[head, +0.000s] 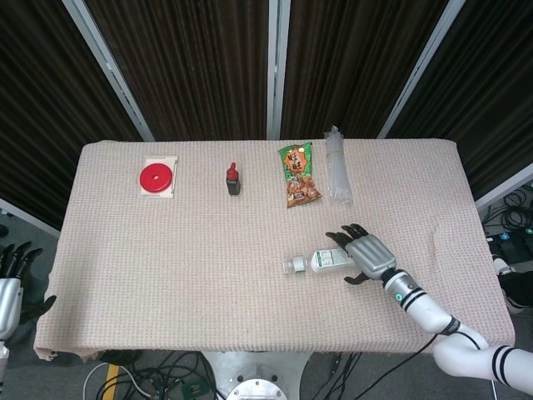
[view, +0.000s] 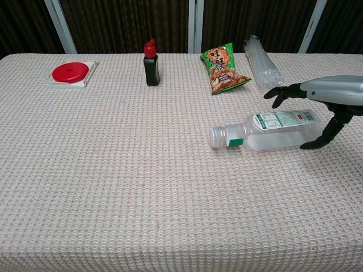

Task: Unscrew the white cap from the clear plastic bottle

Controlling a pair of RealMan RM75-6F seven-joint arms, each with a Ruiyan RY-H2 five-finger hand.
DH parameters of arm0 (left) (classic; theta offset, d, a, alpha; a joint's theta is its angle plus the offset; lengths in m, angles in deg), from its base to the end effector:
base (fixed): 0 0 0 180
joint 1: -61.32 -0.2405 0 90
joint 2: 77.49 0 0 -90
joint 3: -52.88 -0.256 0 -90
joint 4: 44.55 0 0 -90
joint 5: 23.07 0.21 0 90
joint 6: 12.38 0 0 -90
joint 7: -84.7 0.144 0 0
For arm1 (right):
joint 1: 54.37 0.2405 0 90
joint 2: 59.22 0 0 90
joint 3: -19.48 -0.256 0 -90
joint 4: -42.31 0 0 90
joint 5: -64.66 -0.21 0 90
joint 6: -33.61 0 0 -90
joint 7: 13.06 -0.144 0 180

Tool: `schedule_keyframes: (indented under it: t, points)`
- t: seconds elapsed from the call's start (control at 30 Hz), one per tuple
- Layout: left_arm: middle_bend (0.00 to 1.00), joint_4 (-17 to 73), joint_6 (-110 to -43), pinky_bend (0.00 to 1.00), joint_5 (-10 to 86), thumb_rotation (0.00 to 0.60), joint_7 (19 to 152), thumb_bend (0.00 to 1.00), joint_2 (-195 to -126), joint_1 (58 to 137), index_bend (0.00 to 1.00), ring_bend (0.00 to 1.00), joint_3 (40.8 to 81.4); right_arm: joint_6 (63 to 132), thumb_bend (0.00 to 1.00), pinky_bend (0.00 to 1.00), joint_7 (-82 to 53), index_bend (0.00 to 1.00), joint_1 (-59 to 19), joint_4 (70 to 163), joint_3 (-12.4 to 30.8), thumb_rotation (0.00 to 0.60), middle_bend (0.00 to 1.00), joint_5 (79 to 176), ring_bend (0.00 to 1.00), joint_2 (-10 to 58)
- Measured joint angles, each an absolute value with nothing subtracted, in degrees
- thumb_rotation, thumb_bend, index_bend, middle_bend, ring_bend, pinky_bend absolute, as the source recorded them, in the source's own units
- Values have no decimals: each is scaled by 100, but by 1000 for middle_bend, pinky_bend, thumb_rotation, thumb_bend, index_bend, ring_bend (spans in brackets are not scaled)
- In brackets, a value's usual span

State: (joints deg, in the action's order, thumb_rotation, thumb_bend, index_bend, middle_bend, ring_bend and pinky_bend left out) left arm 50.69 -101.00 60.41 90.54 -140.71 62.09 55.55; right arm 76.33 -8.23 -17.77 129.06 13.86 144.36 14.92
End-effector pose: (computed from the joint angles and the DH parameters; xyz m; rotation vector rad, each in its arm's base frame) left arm -0.3169 0.1571 0.1694 -1.3011 -0.8713 -0.8118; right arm -0.2162 -0.3180 0.0283 2.0737 -0.9888 0.7124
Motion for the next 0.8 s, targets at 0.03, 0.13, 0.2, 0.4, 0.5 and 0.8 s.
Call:
schedule_keyframes:
  t: [0.03, 0.13, 0.2, 0.4, 0.5, 0.8]
  points:
    - [98, 5068, -10101, 21, 6042, 600, 9051, 157, -14070, 6207, 169, 31, 5554, 7645, 111, 53, -826, 67, -1766, 12873, 1395, 600, 183, 14450, 11, 1528]
    - [98, 5062, -10114, 21, 6051, 600, 9032, 157, -14066, 6199, 169, 31, 5551, 7712, 123, 76, -891, 105, -1740, 12791, 1421, 600, 209, 14491, 33, 1607]
    - [98, 5060, -10108, 20, 6049, 600, 9030, 157, -14062, 6198, 169, 31, 5550, 7752, 129, 88, -917, 128, -1726, 12736, 1443, 600, 225, 14516, 46, 1646]
    - [98, 5066, -10083, 20, 6050, 600, 9040, 157, -14060, 6211, 169, 31, 5552, 7843, 185, 179, -1011, 258, -1706, 12581, 1496, 600, 312, 14550, 125, 1744]
    - [98, 5070, -10046, 20, 6040, 600, 9052, 157, -14059, 6230, 169, 31, 5556, 7893, 261, 267, -1071, 383, -1697, 12492, 1503, 600, 394, 14557, 205, 1820]
    - [98, 5063, -9987, 21, 6280, 600, 8648, 156, -14026, 6406, 170, 31, 5630, 8372, 406, 444, -2111, 557, -1735, 12281, 1504, 600, 502, 14956, 335, 1995]
